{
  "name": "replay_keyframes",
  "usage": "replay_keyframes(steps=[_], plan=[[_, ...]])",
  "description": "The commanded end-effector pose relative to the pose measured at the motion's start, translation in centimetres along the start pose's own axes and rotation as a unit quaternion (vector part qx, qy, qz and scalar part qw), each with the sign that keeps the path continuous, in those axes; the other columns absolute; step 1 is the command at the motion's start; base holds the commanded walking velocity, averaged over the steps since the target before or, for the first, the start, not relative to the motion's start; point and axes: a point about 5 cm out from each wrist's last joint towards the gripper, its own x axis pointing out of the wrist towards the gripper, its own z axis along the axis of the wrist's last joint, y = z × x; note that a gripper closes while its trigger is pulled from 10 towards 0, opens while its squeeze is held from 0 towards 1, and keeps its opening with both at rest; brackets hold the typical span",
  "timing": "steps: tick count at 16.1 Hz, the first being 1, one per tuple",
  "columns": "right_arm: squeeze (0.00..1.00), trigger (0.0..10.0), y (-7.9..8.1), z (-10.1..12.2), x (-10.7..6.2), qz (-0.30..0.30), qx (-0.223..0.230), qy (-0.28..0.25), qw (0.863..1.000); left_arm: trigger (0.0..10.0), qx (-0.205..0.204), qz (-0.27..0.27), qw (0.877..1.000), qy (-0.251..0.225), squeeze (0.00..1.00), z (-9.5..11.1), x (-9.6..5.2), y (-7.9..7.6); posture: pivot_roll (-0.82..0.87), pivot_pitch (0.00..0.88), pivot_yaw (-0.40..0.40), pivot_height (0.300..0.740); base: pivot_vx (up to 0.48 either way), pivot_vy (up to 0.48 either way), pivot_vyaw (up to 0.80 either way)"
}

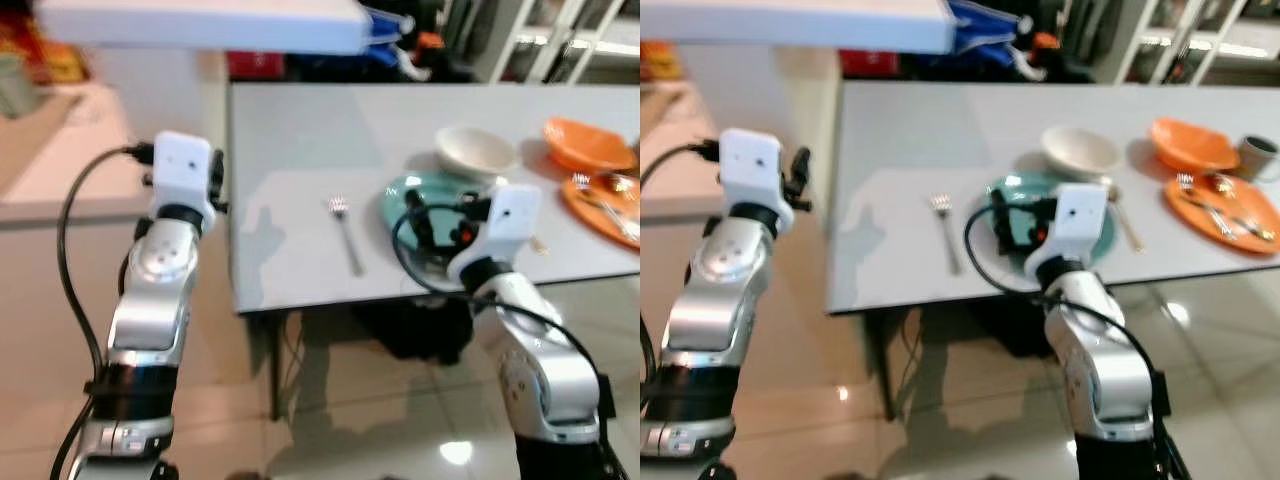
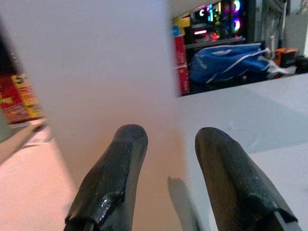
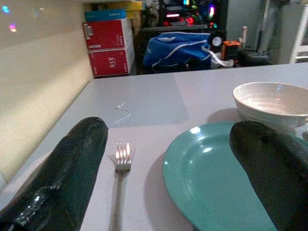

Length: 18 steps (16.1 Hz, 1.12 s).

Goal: Setting the table

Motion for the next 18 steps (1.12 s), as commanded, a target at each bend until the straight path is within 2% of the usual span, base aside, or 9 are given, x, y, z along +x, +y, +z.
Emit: replay_keyframes(steps=[1, 4, 7, 9, 13, 14, 18], plan=[[0.0, 10.0, -1.2, -0.2, -0.1, -0.029, -0.001, 0.009, 1.0, 10.0, -0.004, -0.016, 1.0, -0.005, 0.0, 0.6, 0.1, -1.1, 0.04, 0.0, -0.045, 0.74, 0.0, 0.48, 0.0], [0.0, 10.0, -1.0, -0.4, 0.2, -0.038, 0.032, 0.026, 0.998, 10.0, 0.0, -0.014, 1.0, -0.005, 0.0, 0.8, 0.1, -1.2, 0.05, 0.0, -0.053, 0.74, 0.0, 0.48, 0.0], [0.0, 10.0, -0.6, -0.7, 0.5, -0.038, 0.012, 0.039, 0.998, 10.0, 0.005, -0.008, 1.0, -0.002, 0.0, 0.8, -0.2, -0.9, 0.07, 0.008, -0.064, 0.74, 0.0, 0.48, 0.0], [0.0, 10.0, -0.2, -0.5, 1.1, -0.024, -0.037, 0.022, 0.999, 10.0, 0.011, -0.005, 1.0, -0.007, 0.0, 0.9, -0.4, -0.8, 0.07, 0.019, -0.067, 0.74, 0.0, 0.48, 0.0], [0.0, 10.0, 0.0, -0.2, 0.9, -0.021, -0.035, 0.012, 0.999, 10.0, 0.013, -0.009, 1.0, -0.003, 0.0, 0.9, -0.6, -0.8, 0.07, 0.032, -0.059, 0.74, 0.0, 0.48, 0.0], [0.0, 10.0, 0.0, 0.1, 0.7, -0.022, -0.038, -0.007, 0.999, 10.0, 0.012, -0.012, 1.0, -0.002, 0.0, 0.9, -0.7, -0.9, 0.07, 0.034, -0.057, 0.74, 0.0, 0.48, 0.0], [0.0, 10.0, 0.1, 0.0, 0.4, -0.016, -0.023, -0.004, 1.0, 10.0, 0.013, -0.016, 1.0, 0.001, 0.0, 0.9, -0.9, -1.1, 0.06, 0.044, -0.052, 0.74, 0.0, 0.48, 0.0]])
